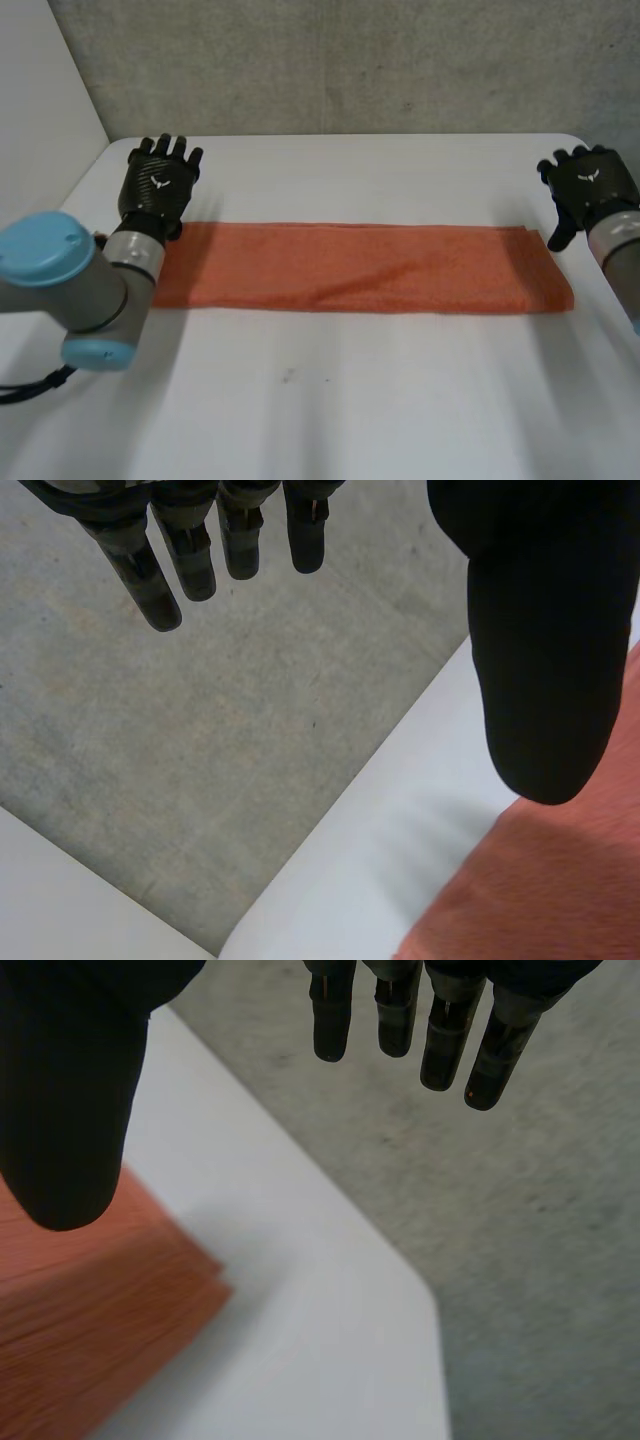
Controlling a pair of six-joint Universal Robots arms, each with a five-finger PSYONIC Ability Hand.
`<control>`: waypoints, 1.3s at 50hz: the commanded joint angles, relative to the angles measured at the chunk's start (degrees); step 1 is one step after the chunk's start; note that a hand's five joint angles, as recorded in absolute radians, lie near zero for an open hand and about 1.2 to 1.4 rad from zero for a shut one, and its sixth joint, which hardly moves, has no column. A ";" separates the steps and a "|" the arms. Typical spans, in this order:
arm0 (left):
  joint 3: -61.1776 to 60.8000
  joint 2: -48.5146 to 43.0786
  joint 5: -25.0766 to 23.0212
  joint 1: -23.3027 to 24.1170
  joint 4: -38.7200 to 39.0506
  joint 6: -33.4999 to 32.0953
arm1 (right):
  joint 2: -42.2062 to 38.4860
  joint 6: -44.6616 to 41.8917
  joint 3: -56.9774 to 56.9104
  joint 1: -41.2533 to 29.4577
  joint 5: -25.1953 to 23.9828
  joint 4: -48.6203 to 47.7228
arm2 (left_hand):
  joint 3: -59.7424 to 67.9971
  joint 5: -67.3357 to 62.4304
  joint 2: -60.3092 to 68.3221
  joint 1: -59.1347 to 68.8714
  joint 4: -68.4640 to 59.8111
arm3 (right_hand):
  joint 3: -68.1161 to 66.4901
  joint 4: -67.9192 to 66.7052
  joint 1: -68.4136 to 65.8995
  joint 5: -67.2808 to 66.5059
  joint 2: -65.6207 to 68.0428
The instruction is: Fold the laundry
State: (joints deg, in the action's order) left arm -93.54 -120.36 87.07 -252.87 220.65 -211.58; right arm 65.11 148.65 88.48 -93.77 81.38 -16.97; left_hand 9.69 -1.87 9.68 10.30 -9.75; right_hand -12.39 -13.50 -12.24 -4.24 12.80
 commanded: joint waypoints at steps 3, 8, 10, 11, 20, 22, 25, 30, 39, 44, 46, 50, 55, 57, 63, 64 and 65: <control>-13.06 12.94 3.70 2.56 -3.89 12.48 | 4.68 1.38 7.75 4.90 -6.49 12.91 | 0.31 1.87 0.32 -0.30 -0.25 | 0.48 1.58 0.33 2.33 -0.88; -13.77 16.47 8.19 3.17 -14.85 21.27 | 4.15 1.12 8.99 5.26 -7.99 14.78 | 0.31 1.87 0.32 -0.30 -0.25 | -4.08 -2.98 -4.23 -2.23 3.68; -13.33 16.65 9.17 3.70 -18.76 24.11 | 3.53 0.77 8.99 5.35 -8.61 14.51 | 0.31 1.87 0.32 -0.30 -0.25 | -9.13 -8.02 -9.28 -7.28 8.72; -13.25 16.82 9.78 4.31 -22.07 26.29 | 2.49 0.68 8.90 5.87 -9.48 14.08 | 0.31 1.87 0.32 -0.30 -0.25 | -11.79 -10.69 -11.95 -9.94 11.39; -13.24 16.83 10.40 4.93 -23.43 29.74 | -4.19 -0.11 7.68 7.11 -10.63 6.70 | 0.31 1.87 0.32 -0.30 -0.25 | -18.53 -17.42 -18.68 -16.68 18.12; -13.33 16.83 10.40 4.93 -22.99 29.74 | -4.98 -0.37 7.24 7.46 -10.54 6.34 | 0.31 1.87 0.32 -0.30 -0.25 | -20.71 -19.61 -20.87 -18.86 20.31; -13.42 16.56 10.40 4.85 -22.63 29.74 | -5.78 -0.73 6.18 8.25 -10.37 6.25 | 0.31 1.87 0.32 -0.30 -0.25 | -25.92 -24.81 -26.07 -24.07 25.52; -13.51 16.39 10.40 4.67 -22.72 29.74 | -6.75 -0.90 5.21 8.78 -10.28 6.25 | 0.31 1.87 0.32 -0.30 -0.25 | -40.01 -38.90 -40.16 -38.16 39.60; -13.68 16.47 10.49 4.93 -22.72 29.74 | -6.31 -1.25 3.80 12.63 -6.78 5.81 | 0.31 1.87 0.32 -0.30 -0.25 | -67.61 -66.50 -67.76 -65.76 67.20; -14.30 16.91 10.49 4.93 -22.81 29.74 | -6.40 -3.09 1.62 16.32 -3.08 5.98 | 0.31 1.87 0.32 -0.30 -0.25 | -67.61 -66.50 -67.76 -65.76 67.20; -14.30 16.91 10.49 4.93 -22.81 29.74 | -6.83 -4.23 0.22 18.25 -2.12 6.86 | 0.31 1.87 0.32 -0.30 -0.25 | -67.61 -66.50 -67.76 -65.76 67.20; -14.21 16.91 10.57 4.76 -22.90 29.74 | -6.49 -10.20 -2.78 23.88 -1.05 8.44 | 0.31 1.87 0.32 -0.30 -0.25 | -67.61 -66.50 -67.76 -65.76 67.20; -14.12 16.91 10.49 4.41 -22.98 29.74 | -5.70 -10.49 -4.62 20.58 -1.32 9.06 | 0.31 1.87 0.32 -0.30 -0.25 | -67.61 -66.50 -67.76 -65.76 67.20; -14.12 16.91 10.49 4.32 -22.98 29.74 | -4.39 -8.74 -5.59 17.25 -1.32 9.15 | 0.31 1.87 0.32 -0.30 -0.25 | -67.61 -66.50 -67.76 -65.76 67.20; -14.12 17.00 10.66 4.41 -22.98 29.74 | -1.91 -3.02 -9.54 0.21 -2.28 8.80 | 0.31 1.87 0.32 -0.30 -0.25 | -67.61 -66.50 -67.76 -65.76 67.20; -14.12 17.00 10.66 4.41 -22.98 29.74 | -1.92 -3.01 -9.55 0.16 -2.28 8.80 | 0.31 1.87 0.32 -0.30 -0.25 | -67.61 -66.50 -67.76 -65.76 67.20; -14.12 17.00 10.66 4.41 -22.90 29.74 | -2.52 -2.58 -11.21 -4.53 -2.54 8.80 | 0.31 1.87 0.32 -0.30 -0.25 | -67.61 -66.50 -67.76 -65.76 67.20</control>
State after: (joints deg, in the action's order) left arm -107.65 -103.41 97.62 -248.51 197.67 -181.84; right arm 61.86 141.78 81.54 -81.75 79.85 -7.85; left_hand 9.69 -1.87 9.47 10.30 -9.63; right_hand -67.91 -68.32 -55.38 -56.22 67.72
